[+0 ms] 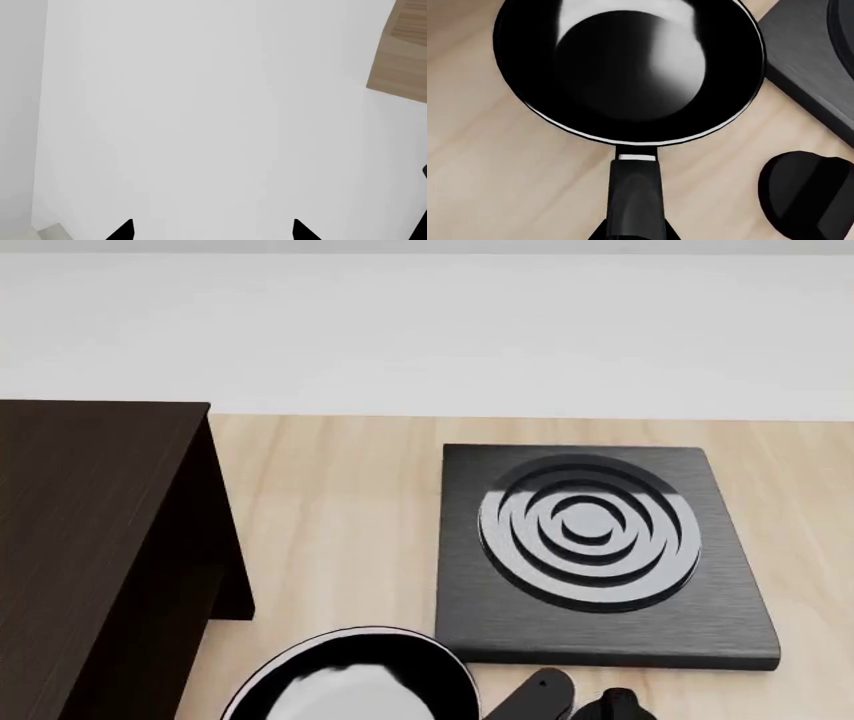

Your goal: Put the frying pan under the cabinet shelf.

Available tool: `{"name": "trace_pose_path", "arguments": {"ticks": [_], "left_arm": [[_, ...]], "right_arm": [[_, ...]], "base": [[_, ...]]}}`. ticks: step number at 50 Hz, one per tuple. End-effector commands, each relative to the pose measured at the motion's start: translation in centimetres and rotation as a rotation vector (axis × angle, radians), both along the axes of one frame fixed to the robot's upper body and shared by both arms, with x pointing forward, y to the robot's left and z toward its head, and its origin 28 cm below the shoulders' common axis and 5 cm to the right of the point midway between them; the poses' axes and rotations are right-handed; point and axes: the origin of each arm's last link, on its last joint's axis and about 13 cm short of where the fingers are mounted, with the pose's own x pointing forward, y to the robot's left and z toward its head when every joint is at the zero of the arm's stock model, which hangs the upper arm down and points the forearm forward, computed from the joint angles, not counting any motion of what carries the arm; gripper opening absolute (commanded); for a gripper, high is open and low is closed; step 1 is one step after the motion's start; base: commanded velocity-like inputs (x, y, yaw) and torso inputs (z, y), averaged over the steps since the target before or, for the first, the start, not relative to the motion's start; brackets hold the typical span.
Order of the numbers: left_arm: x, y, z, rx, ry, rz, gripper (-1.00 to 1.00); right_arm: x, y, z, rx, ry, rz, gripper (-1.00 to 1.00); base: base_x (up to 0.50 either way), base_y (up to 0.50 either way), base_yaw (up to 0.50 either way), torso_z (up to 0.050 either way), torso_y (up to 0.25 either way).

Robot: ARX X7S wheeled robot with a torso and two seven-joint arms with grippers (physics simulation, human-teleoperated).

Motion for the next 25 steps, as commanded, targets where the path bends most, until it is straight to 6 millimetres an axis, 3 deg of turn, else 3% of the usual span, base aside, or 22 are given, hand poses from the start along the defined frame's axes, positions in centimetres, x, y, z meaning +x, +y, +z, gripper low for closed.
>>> {"name": "trace_pose_path", "arguments": {"ticks": [1, 25], "left_arm": [[0.0, 0.0, 0.0, 0.0, 0.0, 0.0, 1.0], [0.0, 0.0, 0.0, 0.0, 0.0, 0.0, 1.0]], "right_arm": [[1.6, -0.2, -0.7, 0.012, -0.03, -0.017, -1.0], [3.0, 0.6, -2.6, 0.064, -0.002, 0.033, -1.0]], "base": [[0.0, 0.0, 0.0, 0.0, 0.01], [0.0, 0.0, 0.0, 0.0, 0.001]]}}
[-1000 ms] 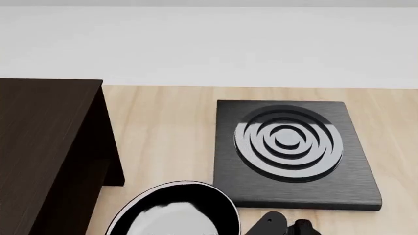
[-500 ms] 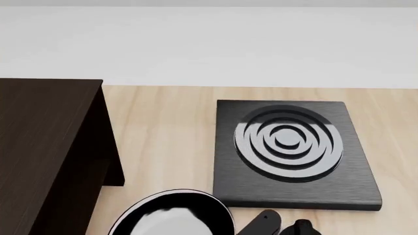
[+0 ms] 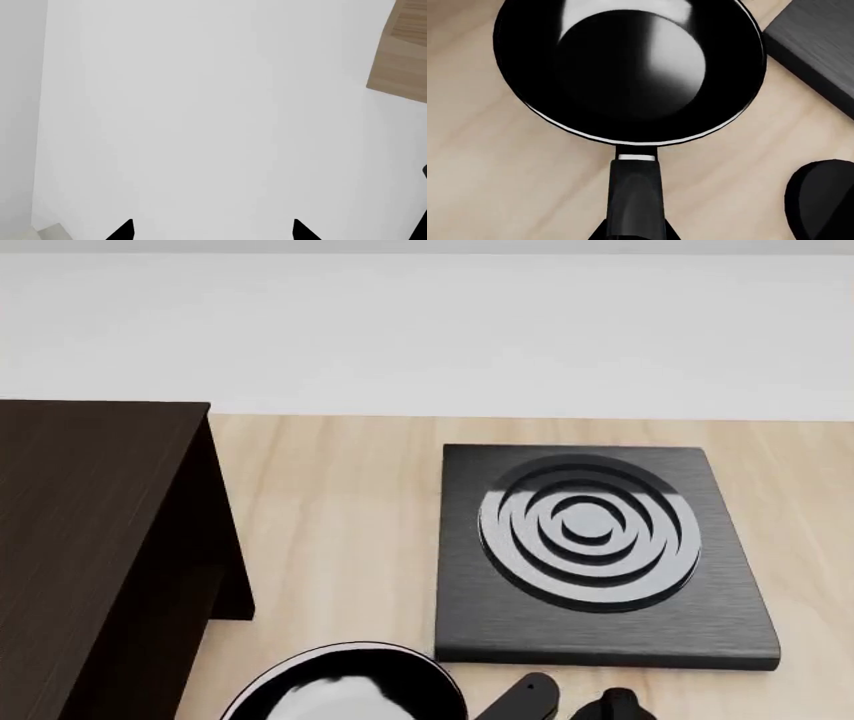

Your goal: Put the frying pan under the cabinet shelf.

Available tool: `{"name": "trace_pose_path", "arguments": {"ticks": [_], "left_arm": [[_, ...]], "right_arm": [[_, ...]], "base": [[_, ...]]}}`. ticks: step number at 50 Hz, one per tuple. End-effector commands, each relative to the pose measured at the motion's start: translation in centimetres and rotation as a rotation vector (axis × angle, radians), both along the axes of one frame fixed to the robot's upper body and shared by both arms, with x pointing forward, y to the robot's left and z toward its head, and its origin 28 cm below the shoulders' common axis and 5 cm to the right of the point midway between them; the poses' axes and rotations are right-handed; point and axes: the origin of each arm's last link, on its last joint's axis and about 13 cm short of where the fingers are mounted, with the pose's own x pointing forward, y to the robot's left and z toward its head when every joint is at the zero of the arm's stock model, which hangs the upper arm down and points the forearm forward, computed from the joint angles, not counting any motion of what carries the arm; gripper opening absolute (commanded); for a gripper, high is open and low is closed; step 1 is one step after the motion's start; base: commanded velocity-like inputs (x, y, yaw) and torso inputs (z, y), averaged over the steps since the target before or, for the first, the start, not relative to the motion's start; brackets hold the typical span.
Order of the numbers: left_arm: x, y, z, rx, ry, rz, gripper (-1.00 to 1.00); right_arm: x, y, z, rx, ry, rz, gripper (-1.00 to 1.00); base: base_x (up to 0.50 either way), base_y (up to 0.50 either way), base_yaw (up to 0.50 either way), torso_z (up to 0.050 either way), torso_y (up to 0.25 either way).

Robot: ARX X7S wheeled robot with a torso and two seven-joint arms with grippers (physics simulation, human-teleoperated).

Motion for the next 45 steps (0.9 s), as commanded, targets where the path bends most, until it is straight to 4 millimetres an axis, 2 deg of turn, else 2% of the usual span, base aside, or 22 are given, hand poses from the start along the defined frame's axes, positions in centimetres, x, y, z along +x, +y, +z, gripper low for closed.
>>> {"name": "trace_pose_path", "arguments": {"ticks": [1, 26, 45], "left_arm": [[0.0, 0.0, 0.0, 0.0, 0.0, 0.0, 1.0], [0.0, 0.0, 0.0, 0.0, 0.0, 0.0, 1.0], [0.0, 0.0, 0.0, 0.0, 0.0, 0.0, 1.0]], "right_arm": [[1.4, 0.4, -0.5, 0.036, -0.04, 0.018, -1.0], [4.6, 1.1, -4.0, 0.079, 0.013, 0.027, -1.0], [5.4, 2.1, -6.8, 0.127, 0.101, 0.043, -1.0]], "base": [[0.0, 0.0, 0.0, 0.0, 0.0], [0.0, 0.0, 0.0, 0.0, 0.0], [0.0, 0.0, 0.0, 0.0, 0.0]]}}
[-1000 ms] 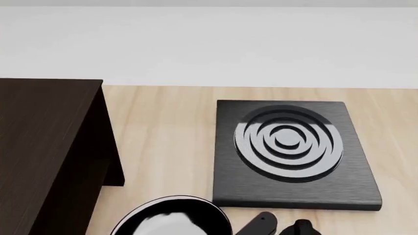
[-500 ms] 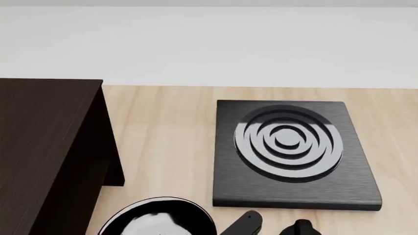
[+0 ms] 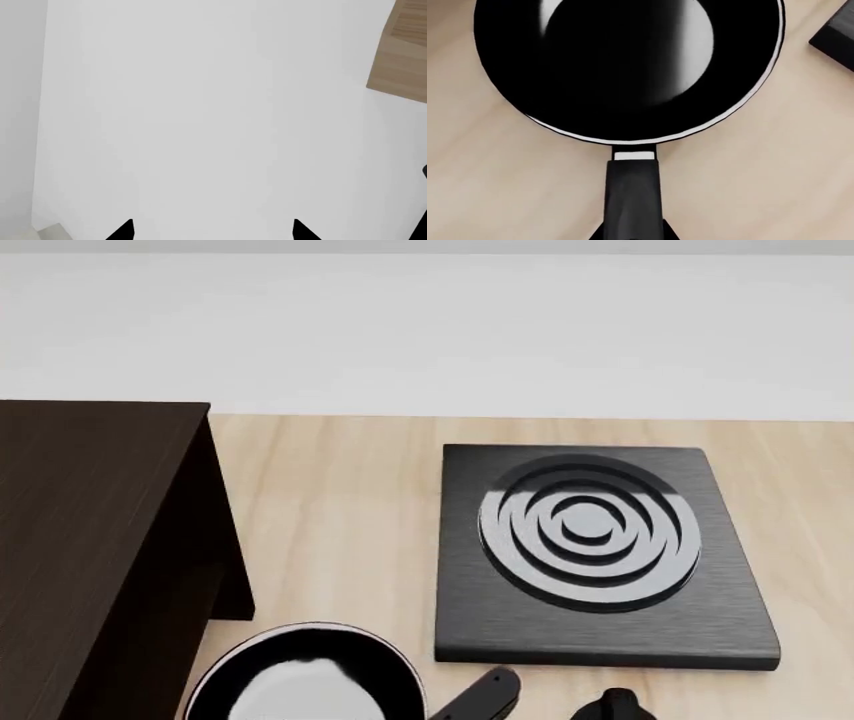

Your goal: Put the frying pan under the cabinet shelf.

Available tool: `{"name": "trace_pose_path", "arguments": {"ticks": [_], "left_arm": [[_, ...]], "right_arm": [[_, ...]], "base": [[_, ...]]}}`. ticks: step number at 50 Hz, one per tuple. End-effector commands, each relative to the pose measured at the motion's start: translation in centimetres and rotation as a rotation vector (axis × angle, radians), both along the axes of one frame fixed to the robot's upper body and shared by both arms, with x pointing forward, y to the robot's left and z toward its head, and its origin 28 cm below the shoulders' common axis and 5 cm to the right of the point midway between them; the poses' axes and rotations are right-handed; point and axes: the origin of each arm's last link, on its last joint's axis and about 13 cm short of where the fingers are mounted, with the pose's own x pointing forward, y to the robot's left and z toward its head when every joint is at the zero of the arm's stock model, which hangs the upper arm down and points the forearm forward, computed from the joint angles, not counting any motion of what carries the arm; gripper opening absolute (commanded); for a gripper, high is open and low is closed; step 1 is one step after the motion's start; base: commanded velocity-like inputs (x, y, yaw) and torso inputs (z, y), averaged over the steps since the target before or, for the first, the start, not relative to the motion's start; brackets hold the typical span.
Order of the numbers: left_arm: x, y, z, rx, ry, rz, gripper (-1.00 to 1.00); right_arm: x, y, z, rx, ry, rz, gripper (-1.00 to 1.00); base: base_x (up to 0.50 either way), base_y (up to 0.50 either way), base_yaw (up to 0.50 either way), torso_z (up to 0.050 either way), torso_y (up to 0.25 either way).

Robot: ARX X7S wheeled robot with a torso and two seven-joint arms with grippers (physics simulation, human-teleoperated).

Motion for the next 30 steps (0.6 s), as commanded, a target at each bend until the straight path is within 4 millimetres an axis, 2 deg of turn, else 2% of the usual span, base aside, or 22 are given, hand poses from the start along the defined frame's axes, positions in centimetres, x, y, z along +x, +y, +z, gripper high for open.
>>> {"name": "trace_pose_path", "arguments": {"ticks": [1, 20, 30], "left_arm": [[0.0, 0.0, 0.0, 0.0, 0.0, 0.0, 1.0], [0.0, 0.0, 0.0, 0.0, 0.0, 0.0, 1.0], [0.0, 0.0, 0.0, 0.0, 0.0, 0.0, 1.0]], "right_arm": [[0.7, 0.8, -1.3, 0.037, 0.033, 0.021, -1.0], [0.6, 2.8, -2.7, 0.095, 0.124, 0.076, -1.0], [-0.5, 3.1, 0.1, 0.127, 0.148, 0.073, -1.0]], "base": [[0.0, 0.0, 0.0, 0.0, 0.0], [0.0, 0.0, 0.0, 0.0, 0.0], [0.0, 0.0, 0.01, 0.0, 0.0]]}}
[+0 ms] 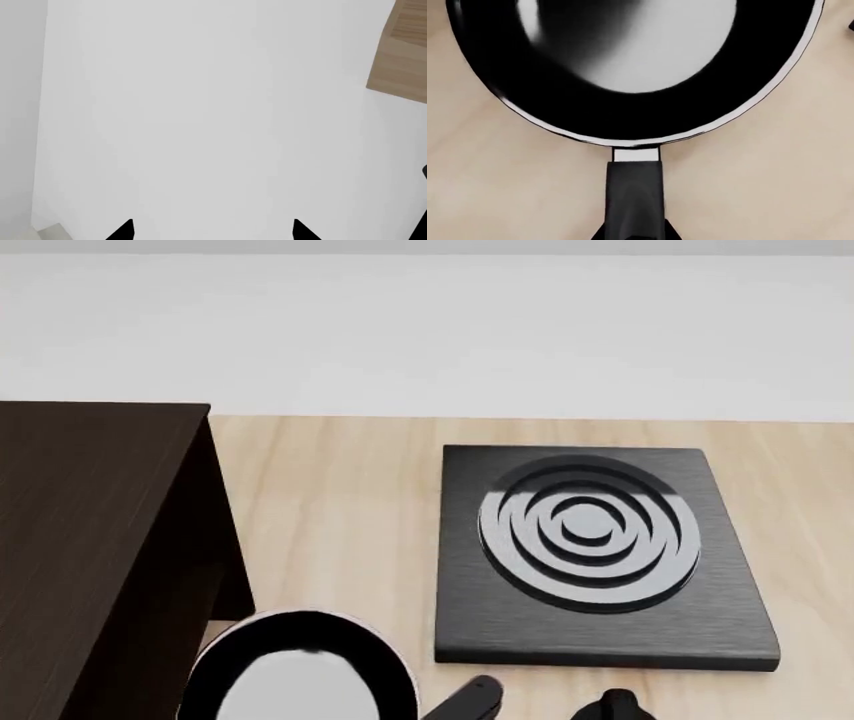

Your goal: Put the frying pan under the cabinet shelf.

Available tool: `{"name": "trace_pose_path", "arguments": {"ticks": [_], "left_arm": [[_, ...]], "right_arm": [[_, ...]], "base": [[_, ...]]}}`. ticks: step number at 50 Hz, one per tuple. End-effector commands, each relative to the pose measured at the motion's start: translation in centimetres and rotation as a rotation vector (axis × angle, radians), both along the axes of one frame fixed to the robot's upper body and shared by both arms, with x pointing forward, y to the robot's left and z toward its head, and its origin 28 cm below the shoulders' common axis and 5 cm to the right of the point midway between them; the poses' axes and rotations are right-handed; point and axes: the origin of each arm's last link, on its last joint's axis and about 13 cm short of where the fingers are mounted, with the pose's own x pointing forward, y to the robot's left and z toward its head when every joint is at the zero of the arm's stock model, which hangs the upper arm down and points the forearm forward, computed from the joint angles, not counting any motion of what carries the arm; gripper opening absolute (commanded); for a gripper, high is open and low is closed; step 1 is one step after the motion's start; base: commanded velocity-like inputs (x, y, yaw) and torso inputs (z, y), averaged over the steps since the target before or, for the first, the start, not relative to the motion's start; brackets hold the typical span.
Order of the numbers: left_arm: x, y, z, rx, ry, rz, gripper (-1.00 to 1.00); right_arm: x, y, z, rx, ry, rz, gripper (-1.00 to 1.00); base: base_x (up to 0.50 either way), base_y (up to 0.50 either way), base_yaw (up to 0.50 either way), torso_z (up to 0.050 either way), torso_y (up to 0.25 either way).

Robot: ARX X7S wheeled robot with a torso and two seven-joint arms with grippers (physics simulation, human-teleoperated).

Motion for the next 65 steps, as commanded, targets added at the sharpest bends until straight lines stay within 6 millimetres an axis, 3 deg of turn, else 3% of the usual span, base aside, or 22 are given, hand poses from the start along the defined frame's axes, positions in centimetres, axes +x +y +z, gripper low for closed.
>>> {"name": "trace_pose_path", "arguments": {"ticks": [1, 10, 12, 19, 23, 38, 65], "left_arm": [[0.0, 0.0, 0.0, 0.0, 0.0, 0.0, 1.0], [0.0, 0.0, 0.0, 0.0, 0.0, 0.0, 1.0], [0.0, 0.0, 0.0, 0.0, 0.0, 0.0, 1.0], [0.0, 0.0, 0.0, 0.0, 0.0, 0.0, 1.0], [0.0, 0.0, 0.0, 0.0, 0.0, 0.0, 1.0], [0.0, 0.0, 0.0, 0.0, 0.0, 0.0, 1.0], [0.0, 0.0, 0.0, 0.0, 0.0, 0.0, 1.0]], "right_arm": [[-1.8, 2.3, 2.5, 0.169, 0.121, 0.051, -1.0], [-3.1, 2.8, 6.4, 0.232, 0.144, -0.021, -1.0], [-3.8, 3.1, 8.4, 0.223, 0.161, -0.04, -1.0], [-5.5, 4.6, 11.6, 0.21, 0.101, 0.023, -1.0], [-4.6, 5.2, 11.8, 0.213, 0.094, 0.037, -1.0], [-1.9, 7.0, 10.4, 0.256, 0.104, 0.121, -1.0], [3.3, 10.7, 1.7, 0.571, 0.225, 0.185, -1.0]], "base": [[0.0, 0.0, 0.0, 0.0, 0.0], [0.0, 0.0, 0.0, 0.0, 0.0], [0.0, 0.0, 0.0, 0.0, 0.0], [0.0, 0.0, 0.0, 0.0, 0.0], [0.0, 0.0, 0.0, 0.0, 0.0], [0.0, 0.0, 0.0, 0.0, 0.002], [0.0, 0.01, 0.01, 0.0, 0.0]]}}
